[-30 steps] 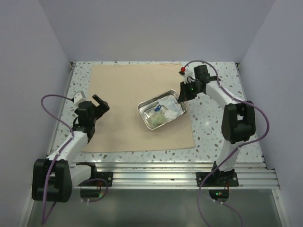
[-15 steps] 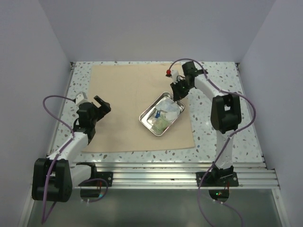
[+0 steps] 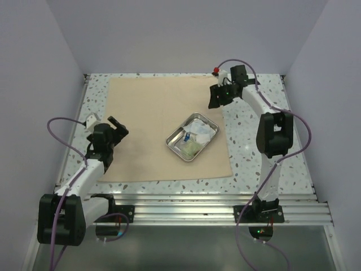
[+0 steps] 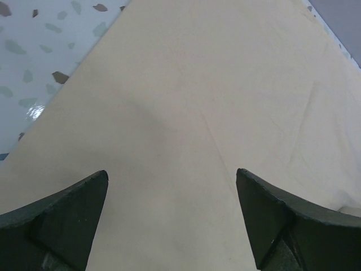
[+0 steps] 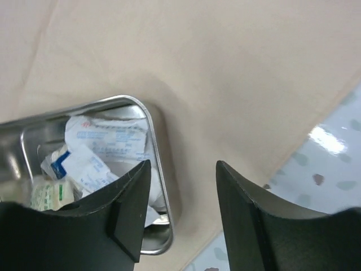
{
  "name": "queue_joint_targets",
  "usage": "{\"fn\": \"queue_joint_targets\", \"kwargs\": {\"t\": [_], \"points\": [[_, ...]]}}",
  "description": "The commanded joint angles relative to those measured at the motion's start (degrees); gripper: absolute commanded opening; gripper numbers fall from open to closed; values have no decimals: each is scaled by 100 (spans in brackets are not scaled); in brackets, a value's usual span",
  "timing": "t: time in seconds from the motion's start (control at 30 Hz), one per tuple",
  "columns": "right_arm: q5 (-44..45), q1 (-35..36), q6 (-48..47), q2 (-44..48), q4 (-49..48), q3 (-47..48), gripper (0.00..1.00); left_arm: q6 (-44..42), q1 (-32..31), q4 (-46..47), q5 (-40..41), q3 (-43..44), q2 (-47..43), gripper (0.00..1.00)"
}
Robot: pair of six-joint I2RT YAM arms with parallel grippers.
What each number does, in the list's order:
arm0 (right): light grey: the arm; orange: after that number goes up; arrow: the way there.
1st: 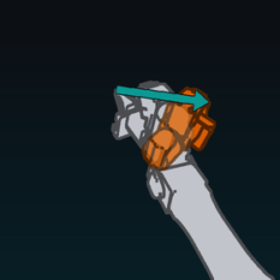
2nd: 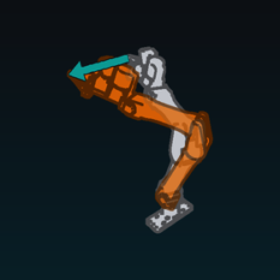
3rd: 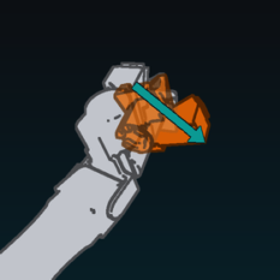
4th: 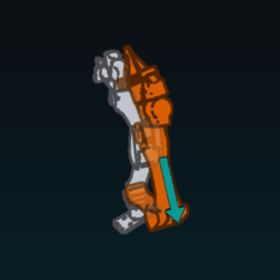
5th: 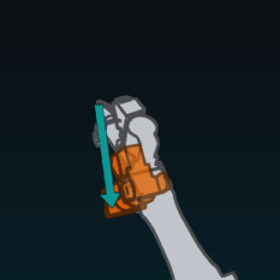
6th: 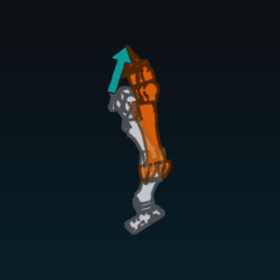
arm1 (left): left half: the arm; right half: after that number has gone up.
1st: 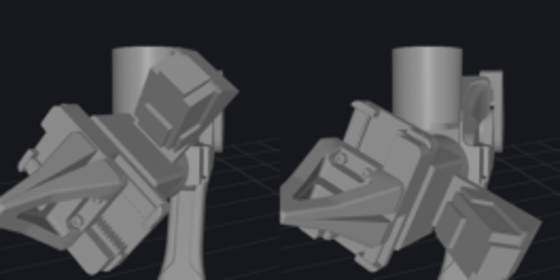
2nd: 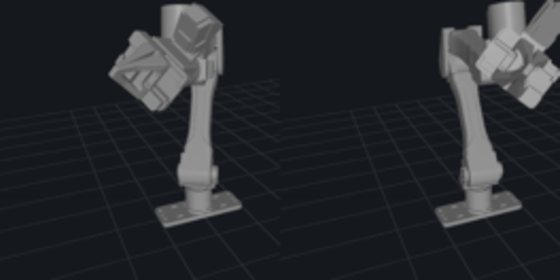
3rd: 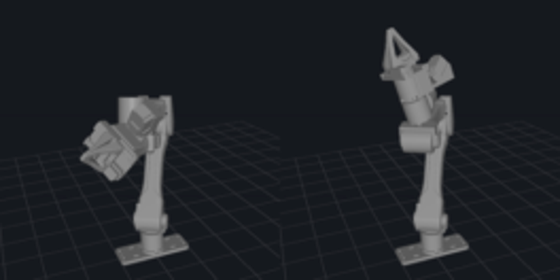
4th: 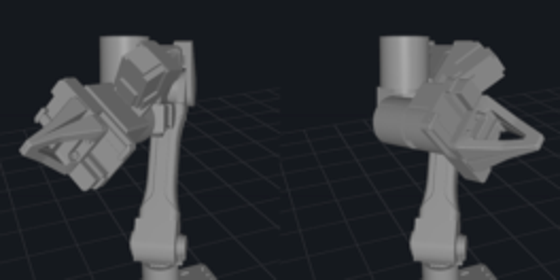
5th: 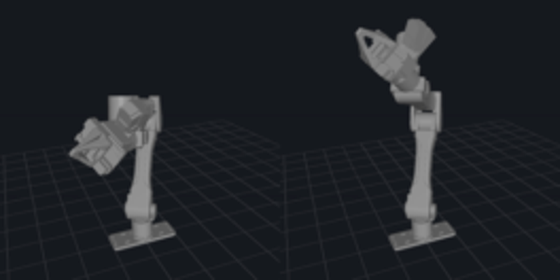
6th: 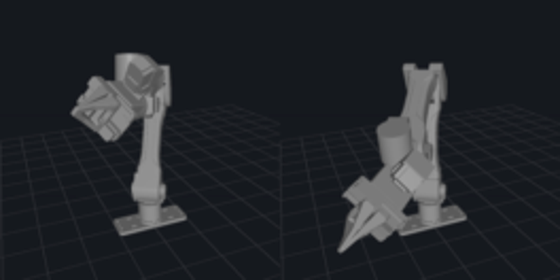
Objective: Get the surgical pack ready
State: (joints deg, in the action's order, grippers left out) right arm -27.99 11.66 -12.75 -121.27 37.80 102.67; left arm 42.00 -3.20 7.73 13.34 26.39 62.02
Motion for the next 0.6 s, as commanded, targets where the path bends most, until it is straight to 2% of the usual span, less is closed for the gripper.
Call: {"fn": "queue_joint_targets", "kwargs": {"t": [0.0, 0.07, 0.17, 0.2, 0.33, 0.4, 0.57], "points": [[-357, -541, 1046, 114, -652, 489, 55, 780, -23, -1103, 1079, 243, -295, 99], [143, -560, 1231, -404, -354, 1162, 56, 1037, -23, -1685, 1275, 261, -488, 99], [346, -621, 1775, -1186, 33, 2070, 80, 1223, -23, -2414, 1425, 471, -708, 100], [355, -665, 1863, -1362, 104, 2255, 84, 1232, -14, -2608, 1443, 550, -735, 100], [321, -814, 2417, -1943, -43, 2652, 78, 1354, -14, -3679, 1434, 850, -849, 100], [40, -885, 2680, -2163, -289, 2670, 75, 1381, -14, -3813, 1399, 824, -884, 100], [65, -894, 2962, -2664, -352, 3031, 72, 1618, 12, -3867, 1522, 560, -955, 100]]}}
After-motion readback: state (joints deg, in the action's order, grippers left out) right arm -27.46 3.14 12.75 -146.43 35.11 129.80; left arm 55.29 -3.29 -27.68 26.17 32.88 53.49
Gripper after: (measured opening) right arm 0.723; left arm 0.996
